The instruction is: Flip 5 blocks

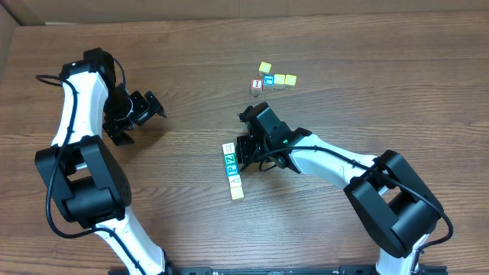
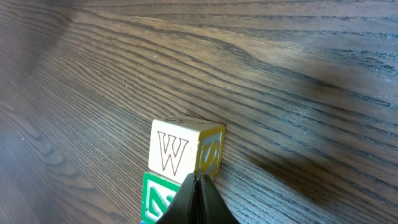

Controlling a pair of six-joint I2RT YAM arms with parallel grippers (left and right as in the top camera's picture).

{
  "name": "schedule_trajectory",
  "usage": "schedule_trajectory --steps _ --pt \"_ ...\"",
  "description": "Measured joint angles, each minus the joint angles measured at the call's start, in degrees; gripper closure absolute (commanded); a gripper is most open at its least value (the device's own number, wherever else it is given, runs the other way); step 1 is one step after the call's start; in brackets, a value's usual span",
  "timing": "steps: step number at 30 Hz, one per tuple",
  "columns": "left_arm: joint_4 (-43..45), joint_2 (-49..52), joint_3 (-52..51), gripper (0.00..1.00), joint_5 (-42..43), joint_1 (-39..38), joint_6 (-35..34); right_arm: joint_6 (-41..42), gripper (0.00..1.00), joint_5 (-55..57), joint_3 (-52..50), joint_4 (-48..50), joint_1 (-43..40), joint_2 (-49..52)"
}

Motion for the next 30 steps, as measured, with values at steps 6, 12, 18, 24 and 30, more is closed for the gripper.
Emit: schedule_trajectory --steps 6,12,18,24,30 --pt "0.0 0.0 0.0 0.00 0.0 0.0 0.0 0.0 0.96 0.0 0.0 0.0 0.0 0.0" --pt "0.0 0.0 0.0 0.00 0.0 0.0 0.0 0.0 0.96 0.0 0.0 0.0 0.0 0.0" --pt "0.0 0.0 0.0 0.00 0.0 0.0 0.0 -0.1 0.96 1.2 2.0 -7.2 0.0 0.0" --pt "0.0 0.0 0.0 0.00 0.0 0.0 0.0 -0.3 0.91 7.4 15.7 -23.9 0.0 0.0" --pt "0.0 0.0 0.0 0.00 0.0 0.0 0.0 -0.9 0.78 12.0 26.4 -27.0 0.0 0.0"
